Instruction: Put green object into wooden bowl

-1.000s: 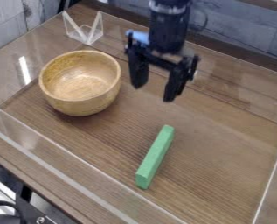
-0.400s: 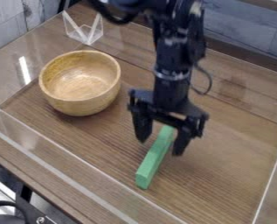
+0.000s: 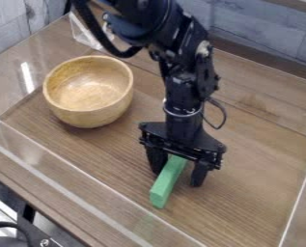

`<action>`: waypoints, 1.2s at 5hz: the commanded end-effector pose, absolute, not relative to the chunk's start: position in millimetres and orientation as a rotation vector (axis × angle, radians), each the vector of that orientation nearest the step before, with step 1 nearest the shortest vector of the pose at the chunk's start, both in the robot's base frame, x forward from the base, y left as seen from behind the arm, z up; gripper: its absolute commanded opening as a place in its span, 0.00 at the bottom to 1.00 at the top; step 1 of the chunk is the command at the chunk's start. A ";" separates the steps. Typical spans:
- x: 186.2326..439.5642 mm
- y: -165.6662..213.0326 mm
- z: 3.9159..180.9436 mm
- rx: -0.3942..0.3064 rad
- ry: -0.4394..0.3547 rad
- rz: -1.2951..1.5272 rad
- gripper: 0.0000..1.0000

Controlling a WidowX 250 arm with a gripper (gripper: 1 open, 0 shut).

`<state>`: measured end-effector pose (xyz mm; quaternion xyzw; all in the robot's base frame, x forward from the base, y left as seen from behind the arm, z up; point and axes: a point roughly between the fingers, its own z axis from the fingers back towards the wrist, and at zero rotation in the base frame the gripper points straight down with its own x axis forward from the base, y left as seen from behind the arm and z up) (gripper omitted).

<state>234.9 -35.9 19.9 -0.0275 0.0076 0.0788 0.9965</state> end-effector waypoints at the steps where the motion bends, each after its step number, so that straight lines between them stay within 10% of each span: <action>1: 241.9 -35.2 35.3 -0.076 -0.046 0.211 1.00; 6: 264.2 -56.3 30.0 -0.085 -0.095 0.284 1.00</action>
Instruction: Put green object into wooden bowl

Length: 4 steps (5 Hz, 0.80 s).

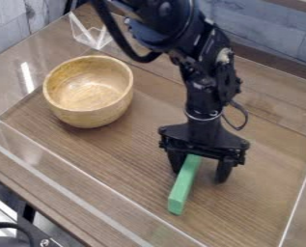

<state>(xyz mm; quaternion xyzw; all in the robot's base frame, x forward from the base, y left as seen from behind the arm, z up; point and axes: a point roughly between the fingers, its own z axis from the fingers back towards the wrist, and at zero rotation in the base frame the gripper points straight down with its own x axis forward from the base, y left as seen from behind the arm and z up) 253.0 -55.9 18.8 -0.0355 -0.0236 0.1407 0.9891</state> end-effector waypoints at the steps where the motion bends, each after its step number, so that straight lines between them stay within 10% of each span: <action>1: 261.5 -52.2 35.6 -0.079 -0.095 0.379 1.00; 4: 252.0 -37.1 36.8 -0.069 -0.096 0.501 1.00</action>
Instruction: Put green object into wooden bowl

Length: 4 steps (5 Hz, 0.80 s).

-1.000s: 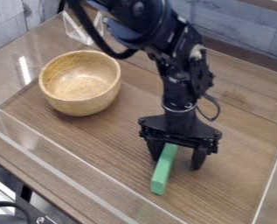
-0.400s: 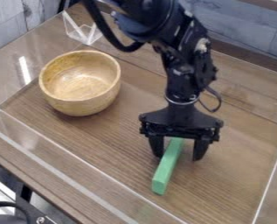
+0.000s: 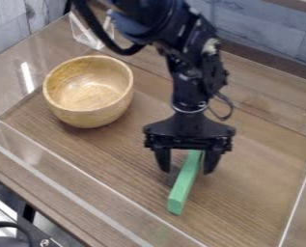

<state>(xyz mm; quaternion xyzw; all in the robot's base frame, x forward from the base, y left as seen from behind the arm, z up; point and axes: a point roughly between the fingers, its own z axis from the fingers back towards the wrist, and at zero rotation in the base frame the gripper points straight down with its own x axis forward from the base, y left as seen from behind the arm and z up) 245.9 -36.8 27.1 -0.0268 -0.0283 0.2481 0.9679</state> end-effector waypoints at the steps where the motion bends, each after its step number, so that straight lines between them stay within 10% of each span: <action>1: 248.3 -30.9 31.7 -0.078 -0.093 0.457 1.00; 3: 253.2 -48.0 39.6 -0.088 -0.117 0.404 1.00; 4: 255.8 -54.5 34.4 -0.085 -0.117 0.430 0.00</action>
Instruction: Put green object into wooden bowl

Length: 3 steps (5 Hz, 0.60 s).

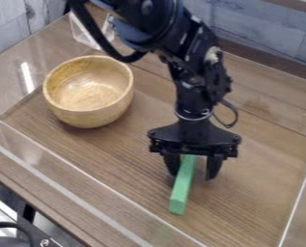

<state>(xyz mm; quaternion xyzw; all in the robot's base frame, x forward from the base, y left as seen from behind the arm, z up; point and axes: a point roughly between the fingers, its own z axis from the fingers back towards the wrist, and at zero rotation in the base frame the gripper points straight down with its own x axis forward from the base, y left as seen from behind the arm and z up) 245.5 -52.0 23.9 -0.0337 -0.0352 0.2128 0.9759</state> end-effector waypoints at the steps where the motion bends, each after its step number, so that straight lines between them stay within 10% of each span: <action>1: 257.9 -61.0 33.5 -0.087 -0.115 0.451 0.00; 3: 255.0 -65.2 47.3 -0.091 -0.099 0.436 0.00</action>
